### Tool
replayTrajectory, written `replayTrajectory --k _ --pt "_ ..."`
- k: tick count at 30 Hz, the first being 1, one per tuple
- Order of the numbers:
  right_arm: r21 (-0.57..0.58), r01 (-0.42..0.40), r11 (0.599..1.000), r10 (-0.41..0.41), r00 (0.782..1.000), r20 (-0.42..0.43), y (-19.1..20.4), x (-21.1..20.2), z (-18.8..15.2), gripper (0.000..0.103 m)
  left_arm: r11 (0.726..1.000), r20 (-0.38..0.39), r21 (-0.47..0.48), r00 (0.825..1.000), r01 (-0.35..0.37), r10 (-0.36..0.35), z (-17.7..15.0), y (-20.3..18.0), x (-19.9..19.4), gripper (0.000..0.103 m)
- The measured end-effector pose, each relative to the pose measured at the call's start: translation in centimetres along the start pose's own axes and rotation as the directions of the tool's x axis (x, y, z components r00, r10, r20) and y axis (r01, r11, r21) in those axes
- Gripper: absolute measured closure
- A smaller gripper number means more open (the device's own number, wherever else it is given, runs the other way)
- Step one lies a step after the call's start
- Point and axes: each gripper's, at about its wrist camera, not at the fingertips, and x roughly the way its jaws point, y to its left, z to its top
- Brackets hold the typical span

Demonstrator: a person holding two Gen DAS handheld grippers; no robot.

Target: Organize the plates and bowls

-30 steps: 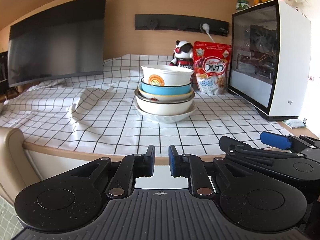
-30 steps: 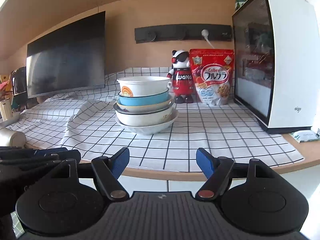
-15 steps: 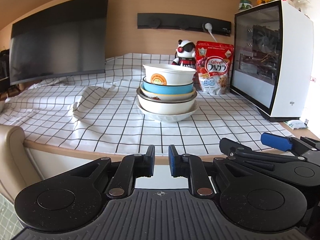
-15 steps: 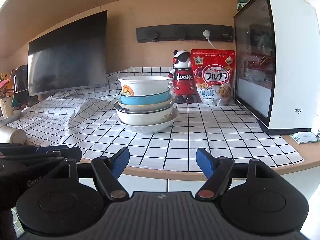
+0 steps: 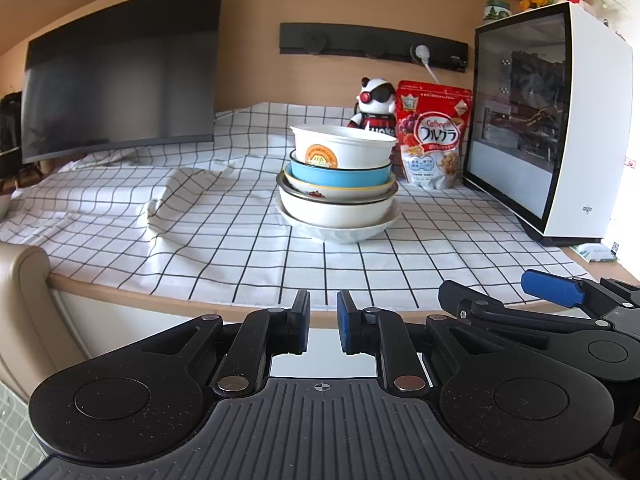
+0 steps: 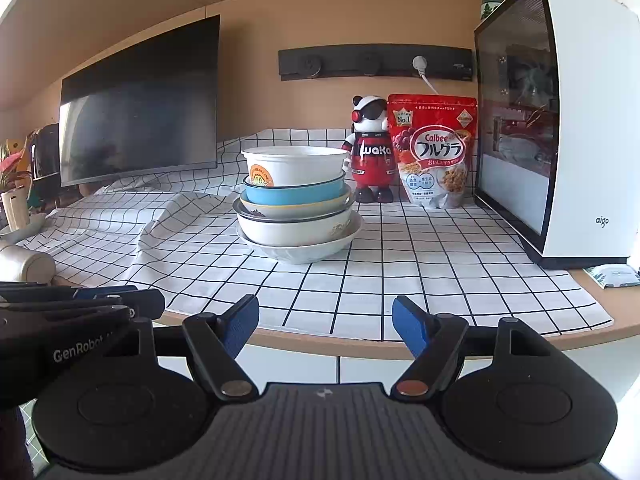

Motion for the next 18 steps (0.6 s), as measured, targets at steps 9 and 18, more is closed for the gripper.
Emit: replayTrajectory --k 9,18 --pt "0.001 0.0 1.0 0.0 1.0 -0.002 0.0 -0.02 0.0 0.029 1.0 -0.002 -0.001 1.0 0.001 -0.001 0.03 -0.02 0.01 0.086" --pt "-0.002 -0.005 1.0 0.005 1.0 -0.002 0.07 -0.09 -0.05 0.029 1.0 -0.003 -0.007 1.0 -0.003 0.003 0.01 -0.05 -0.18 0.086"
